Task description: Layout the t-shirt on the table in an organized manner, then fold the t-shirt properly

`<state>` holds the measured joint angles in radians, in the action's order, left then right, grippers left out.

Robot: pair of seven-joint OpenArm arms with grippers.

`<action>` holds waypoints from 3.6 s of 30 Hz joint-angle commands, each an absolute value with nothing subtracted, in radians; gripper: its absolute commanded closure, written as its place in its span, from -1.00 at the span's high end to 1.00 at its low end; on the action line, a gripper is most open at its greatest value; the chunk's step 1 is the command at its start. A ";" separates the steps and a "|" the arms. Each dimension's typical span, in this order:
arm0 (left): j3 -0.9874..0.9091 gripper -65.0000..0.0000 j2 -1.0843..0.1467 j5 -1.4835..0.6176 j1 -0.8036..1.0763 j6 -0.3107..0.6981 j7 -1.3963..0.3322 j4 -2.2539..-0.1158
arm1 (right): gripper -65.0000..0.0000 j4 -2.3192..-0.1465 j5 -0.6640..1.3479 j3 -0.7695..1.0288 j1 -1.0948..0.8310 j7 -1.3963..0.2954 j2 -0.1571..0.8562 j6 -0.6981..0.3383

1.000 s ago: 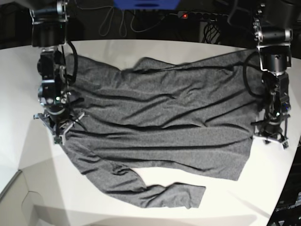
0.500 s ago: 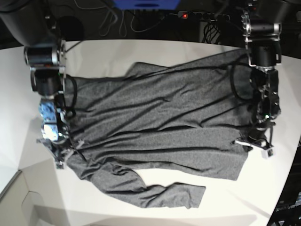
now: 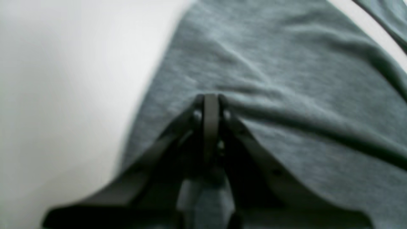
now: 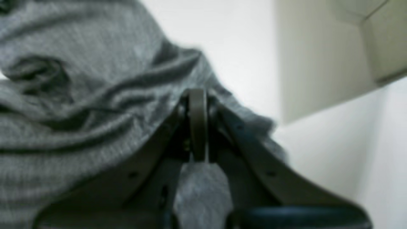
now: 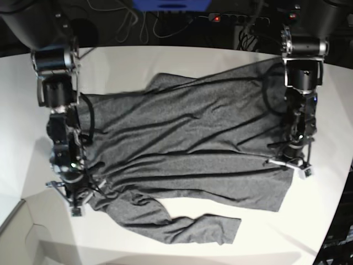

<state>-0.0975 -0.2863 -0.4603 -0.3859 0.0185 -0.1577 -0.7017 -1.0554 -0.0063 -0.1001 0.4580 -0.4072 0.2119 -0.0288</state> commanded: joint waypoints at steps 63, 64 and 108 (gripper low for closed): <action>0.079 -1.00 -0.400 -0.470 -0.682 0.008 0.033 -0.452 | -0.98 -1.833 -0.005 -0.007 -0.271 -0.585 0.185 -0.027; 0.077 -1.00 -0.403 -0.470 -0.690 0.008 0.033 -0.453 | -0.97 -1.842 -0.005 -0.008 -0.275 -0.585 0.171 -0.027; -0.292 -0.99 -0.334 -0.596 -0.237 0.007 -0.509 -0.986 | -0.75 -1.679 -0.001 -0.346 -0.294 -0.579 0.064 -0.028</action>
